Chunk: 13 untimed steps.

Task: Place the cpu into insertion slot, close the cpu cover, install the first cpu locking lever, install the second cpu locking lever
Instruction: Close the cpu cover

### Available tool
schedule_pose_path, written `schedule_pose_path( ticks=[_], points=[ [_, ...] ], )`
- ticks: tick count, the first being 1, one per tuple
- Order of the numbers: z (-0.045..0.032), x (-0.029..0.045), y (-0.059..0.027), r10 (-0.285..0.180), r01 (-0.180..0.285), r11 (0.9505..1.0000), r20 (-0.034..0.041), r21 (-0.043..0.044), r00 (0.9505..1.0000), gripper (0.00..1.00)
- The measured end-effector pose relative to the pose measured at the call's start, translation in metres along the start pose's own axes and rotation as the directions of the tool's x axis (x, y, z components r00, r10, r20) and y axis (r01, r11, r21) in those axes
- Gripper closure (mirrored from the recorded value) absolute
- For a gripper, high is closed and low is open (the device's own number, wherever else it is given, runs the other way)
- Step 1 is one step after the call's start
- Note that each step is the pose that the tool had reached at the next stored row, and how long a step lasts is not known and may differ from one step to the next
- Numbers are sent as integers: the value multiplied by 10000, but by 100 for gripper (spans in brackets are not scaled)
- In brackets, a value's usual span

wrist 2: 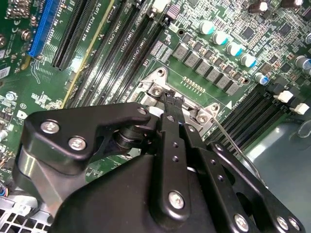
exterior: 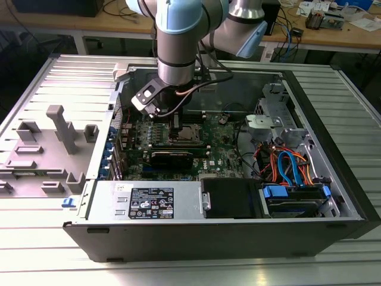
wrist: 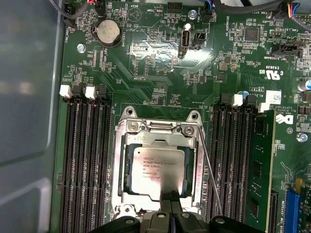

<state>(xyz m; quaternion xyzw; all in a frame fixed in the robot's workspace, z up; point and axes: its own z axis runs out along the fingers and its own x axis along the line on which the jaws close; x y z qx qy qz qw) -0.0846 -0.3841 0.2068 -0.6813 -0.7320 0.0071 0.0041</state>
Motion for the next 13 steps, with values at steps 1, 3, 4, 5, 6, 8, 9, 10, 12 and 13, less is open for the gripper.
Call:
schedule_pose_path(
  ticks=[1, 3, 4, 5, 6, 8, 9, 10, 12, 13],
  points=[
    [-12, 0, 0, 0, 0, 10000, -3, -3, 10000, 89],
    [-70, 0, -1, 0, 0, 10000, 1, 0, 10000, 89],
    [-96, 0, -1, 0, 0, 10000, 0, -1, 10000, 89],
    [-125, 0, -2, 0, 0, 10000, 1, 0, 10000, 89],
    [-153, -1, -3, 0, 0, 10000, 1, 0, 10000, 89],
    [-172, 1, -1, -2, 2, 10000, 2, 0, 10000, 89],
    [-172, 2, 1, -1, 1, 10000, 2, -1, 10000, 89],
    [-173, 8, 11, 0, 0, 10000, 7, 0, 10000, 89],
    [-174, 21, 41, 0, 0, 10000, 9, 1, 10000, 89],
    [-174, 40, 72, 2, -2, 10000, 9, 0, 10000, 89]
  ],
)
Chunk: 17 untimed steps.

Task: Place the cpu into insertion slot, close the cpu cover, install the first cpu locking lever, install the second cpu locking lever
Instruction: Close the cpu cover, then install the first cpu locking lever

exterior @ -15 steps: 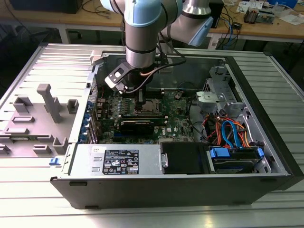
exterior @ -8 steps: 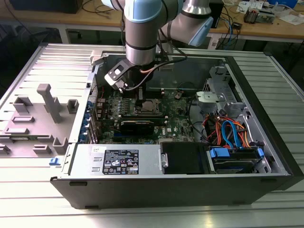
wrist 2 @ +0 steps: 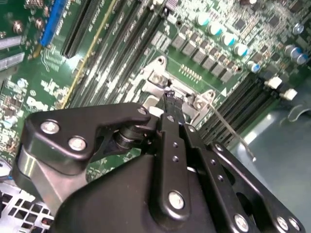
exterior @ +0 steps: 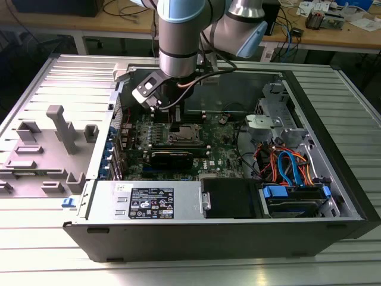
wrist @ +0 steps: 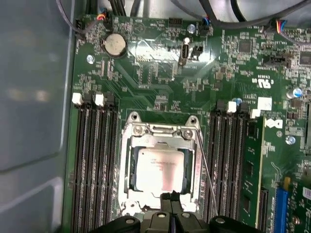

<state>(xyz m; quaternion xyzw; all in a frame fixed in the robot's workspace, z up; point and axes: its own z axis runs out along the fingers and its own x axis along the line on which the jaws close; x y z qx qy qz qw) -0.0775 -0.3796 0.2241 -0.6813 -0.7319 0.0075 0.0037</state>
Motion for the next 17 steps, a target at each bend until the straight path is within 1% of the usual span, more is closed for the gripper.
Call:
schedule_pose_path(
  ticks=[2, 5, 8, 15, 17],
  points=[
    [-1, 37, 74, 11, -11, 10000, 8, 1, 10000, 89],
    [-1, 52, 130, 64, -64, 10000, 27, 3, 10000, 89],
    [0, 53, 155, 64, -64, 10000, 38, 3, 10000, 89],
    [-1, 54, 162, 64, -64, 10000, 37, 3, 10000, 89],
    [-16, 54, 162, 64, -64, 10000, 45, 4, 10000, 89]
  ],
)
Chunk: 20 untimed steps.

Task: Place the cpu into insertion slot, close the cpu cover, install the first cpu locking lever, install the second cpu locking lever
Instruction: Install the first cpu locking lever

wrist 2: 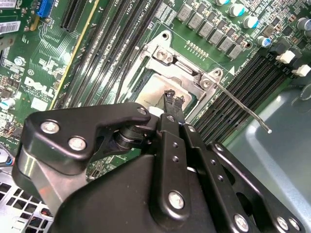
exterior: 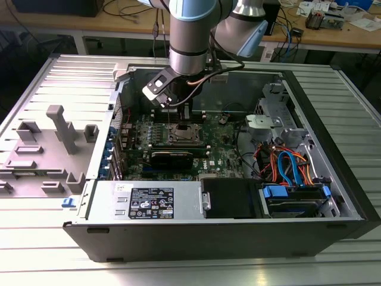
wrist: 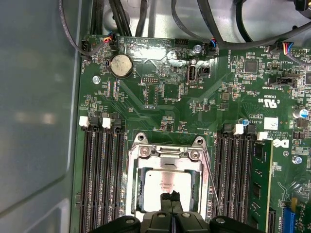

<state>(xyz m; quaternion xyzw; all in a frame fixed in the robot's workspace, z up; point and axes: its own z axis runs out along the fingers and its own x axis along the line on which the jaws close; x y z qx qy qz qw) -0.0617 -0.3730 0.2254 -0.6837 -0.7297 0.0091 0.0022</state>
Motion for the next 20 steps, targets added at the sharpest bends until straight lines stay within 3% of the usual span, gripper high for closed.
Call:
schedule_pose_path(
  ticks=[9, 20],
  points=[
    [-63, -1, -1, 1, -1, 10000, 6, 0, 10000, 89],
    [-247, -3, -4, 0, 0, 10000, 6, 0, 10000, 89]
  ],
)
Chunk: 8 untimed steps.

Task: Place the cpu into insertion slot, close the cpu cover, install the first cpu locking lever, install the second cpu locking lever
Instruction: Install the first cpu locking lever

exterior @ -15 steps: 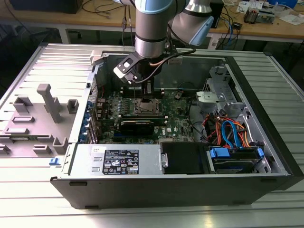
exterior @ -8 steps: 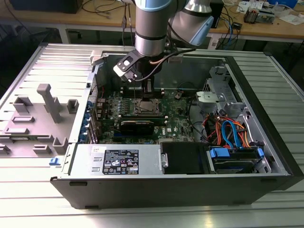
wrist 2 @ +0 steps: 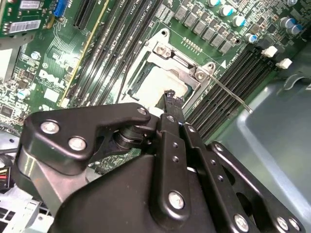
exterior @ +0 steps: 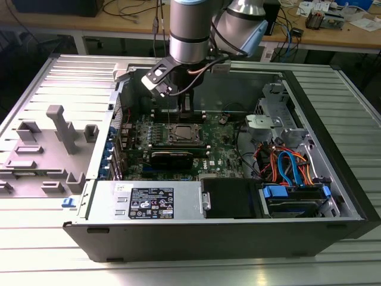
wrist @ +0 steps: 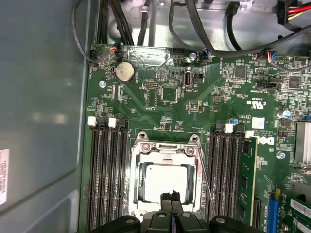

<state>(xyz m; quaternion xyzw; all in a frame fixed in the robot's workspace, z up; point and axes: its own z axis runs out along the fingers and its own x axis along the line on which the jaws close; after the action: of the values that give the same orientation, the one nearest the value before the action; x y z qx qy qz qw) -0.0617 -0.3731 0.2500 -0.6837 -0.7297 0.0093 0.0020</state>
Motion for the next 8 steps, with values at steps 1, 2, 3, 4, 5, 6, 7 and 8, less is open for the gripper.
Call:
schedule_pose_path(
  ticks=[1, 2, 3, 4, 5, 6, 7, 8],
  points=[
    [-25, 0, 0, 0, 0, 10000, 0, 0, 10000, 89],
    [-45, 0, -1, 0, 0, 10000, 0, 0, 10000, 89],
    [-63, -1, -1, 0, 0, 10000, -1, 0, 10000, 89],
    [-73, -1, -1, 0, 0, 10000, -1, 0, 10000, 89],
    [-76, -1, -1, 0, 0, 10000, -1, -1, 10000, 89],
    [-76, 0, -1, 0, 0, 10000, -3, -1, 10000, 89],
    [-76, 0, -1, -5, 5, 10000, -3, -2, 10000, 89],
    [-77, 0, -1, -27, 27, 10000, -2, -1, 10000, 89]
  ],
)
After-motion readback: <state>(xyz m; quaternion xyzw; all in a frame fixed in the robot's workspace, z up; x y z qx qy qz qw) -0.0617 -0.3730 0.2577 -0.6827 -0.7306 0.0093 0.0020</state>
